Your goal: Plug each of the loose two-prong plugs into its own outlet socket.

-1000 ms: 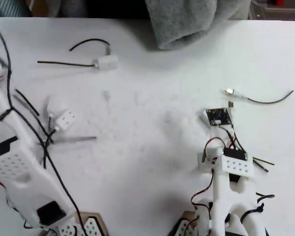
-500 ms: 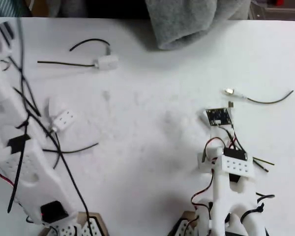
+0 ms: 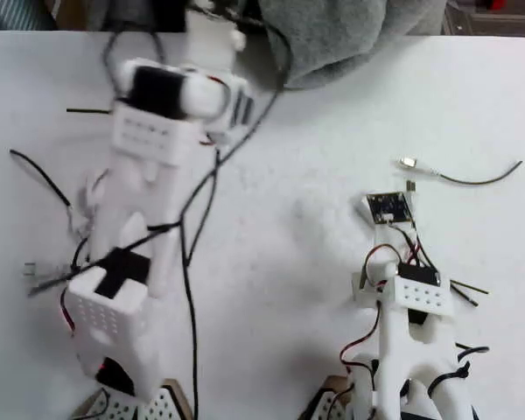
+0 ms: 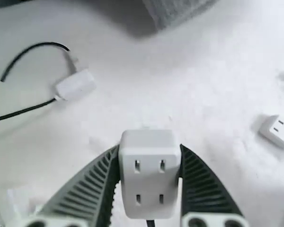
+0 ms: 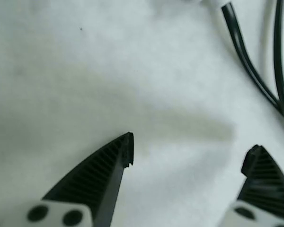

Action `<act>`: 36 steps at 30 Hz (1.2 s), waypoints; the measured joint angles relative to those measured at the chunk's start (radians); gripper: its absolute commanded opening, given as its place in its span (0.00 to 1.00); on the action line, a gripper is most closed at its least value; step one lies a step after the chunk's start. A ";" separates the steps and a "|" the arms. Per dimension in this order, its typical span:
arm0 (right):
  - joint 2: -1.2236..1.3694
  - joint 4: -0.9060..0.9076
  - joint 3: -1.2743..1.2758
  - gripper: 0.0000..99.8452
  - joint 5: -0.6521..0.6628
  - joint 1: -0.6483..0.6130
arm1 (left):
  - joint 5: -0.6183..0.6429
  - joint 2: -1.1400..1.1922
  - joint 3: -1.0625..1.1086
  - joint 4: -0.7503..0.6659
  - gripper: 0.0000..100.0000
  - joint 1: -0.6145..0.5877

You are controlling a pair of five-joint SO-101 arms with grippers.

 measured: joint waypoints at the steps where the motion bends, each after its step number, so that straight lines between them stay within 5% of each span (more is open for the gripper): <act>1: 0.000 0.000 0.000 0.36 0.000 0.012 | 0.000 0.000 0.058 -0.032 0.02 0.011; 17: 0.000 -0.015 0.000 0.36 -0.040 0.120 | -0.149 0.000 0.944 -0.723 0.02 0.118; 23: 0.000 -0.015 0.000 0.36 -0.040 0.120 | -0.218 0.000 0.991 -0.707 0.03 0.121; 30: 0.000 -0.015 0.000 0.36 -0.040 0.094 | -0.235 0.000 0.993 -0.634 0.22 0.118; 36: 0.000 -0.015 0.000 0.36 -0.040 0.091 | -0.235 -0.002 0.987 -0.583 0.23 0.103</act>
